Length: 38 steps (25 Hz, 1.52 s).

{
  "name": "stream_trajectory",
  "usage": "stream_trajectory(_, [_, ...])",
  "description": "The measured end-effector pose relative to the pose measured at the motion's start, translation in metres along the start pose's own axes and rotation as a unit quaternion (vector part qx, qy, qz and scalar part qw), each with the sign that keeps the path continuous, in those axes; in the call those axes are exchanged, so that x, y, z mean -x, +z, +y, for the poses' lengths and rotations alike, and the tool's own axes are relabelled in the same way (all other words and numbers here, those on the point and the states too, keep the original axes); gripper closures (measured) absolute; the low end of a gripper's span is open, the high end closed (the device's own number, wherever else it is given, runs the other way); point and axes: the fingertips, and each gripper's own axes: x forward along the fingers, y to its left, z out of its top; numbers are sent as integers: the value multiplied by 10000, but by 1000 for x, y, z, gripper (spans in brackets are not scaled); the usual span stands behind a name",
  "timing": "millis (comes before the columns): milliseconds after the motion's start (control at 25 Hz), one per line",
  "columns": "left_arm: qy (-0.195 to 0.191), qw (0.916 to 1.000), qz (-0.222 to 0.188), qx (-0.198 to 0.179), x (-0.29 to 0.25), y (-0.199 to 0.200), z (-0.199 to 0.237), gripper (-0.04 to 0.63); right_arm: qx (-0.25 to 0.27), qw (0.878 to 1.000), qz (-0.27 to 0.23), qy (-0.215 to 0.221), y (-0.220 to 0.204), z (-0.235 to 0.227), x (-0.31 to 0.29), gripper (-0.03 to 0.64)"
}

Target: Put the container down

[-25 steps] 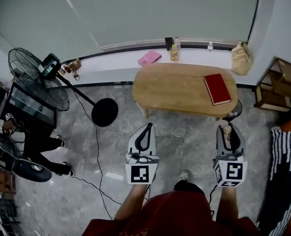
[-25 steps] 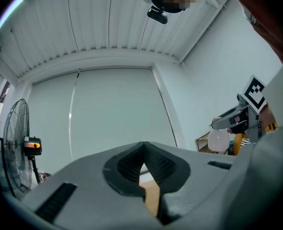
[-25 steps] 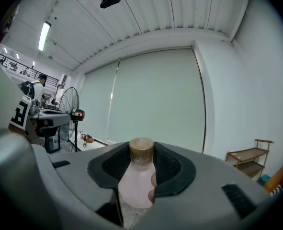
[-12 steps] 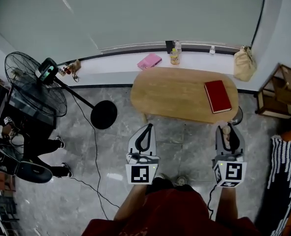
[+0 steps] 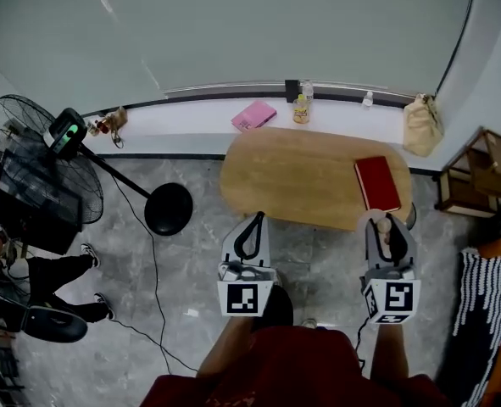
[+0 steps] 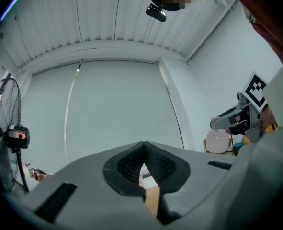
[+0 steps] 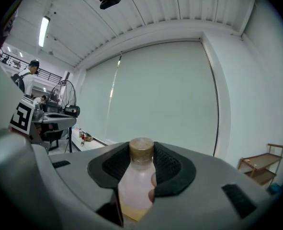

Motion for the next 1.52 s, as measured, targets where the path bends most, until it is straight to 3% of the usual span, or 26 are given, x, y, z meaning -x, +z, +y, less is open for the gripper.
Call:
stream_trajectory(560, [269,9994,108,162,-74,-44,166,591,30,9995,210,217,27,85,-168,474])
stream_trajectory(680, [127,9994,220,-229,-87,-53,188,591,71,9993,247,253,30,99,-195,474])
stream_trajectory(720, [141,9995,245,-169,-92,-57,195,591,86,9993,256,261,31,103,-203,474])
stream_trajectory(880, [116,9991,287,-299,-105,-64,215,591,124,9991,248,322,33,114,-227,474])
stream_trajectory(1000, [270,9994,207,-35,-110,-67,227,591,108,9988,276,380,30,121,-240,474])
stream_trajectory(1120, [283,9990,321,-106,-118,-75,235,591,73,9985,327,444,25,125,-257,474])
stream_trajectory(1240, [428,9984,343,118,-131,-82,239,591,20,9977,398,553,16,123,-275,474])
stream_trajectory(1440, [406,9973,588,-163,-165,-101,236,591,-44,9955,534,781,-3,111,-316,474])
stream_trajectory(1520, [510,9972,554,23,-183,-106,236,591,-51,9944,589,880,-8,105,-334,474])
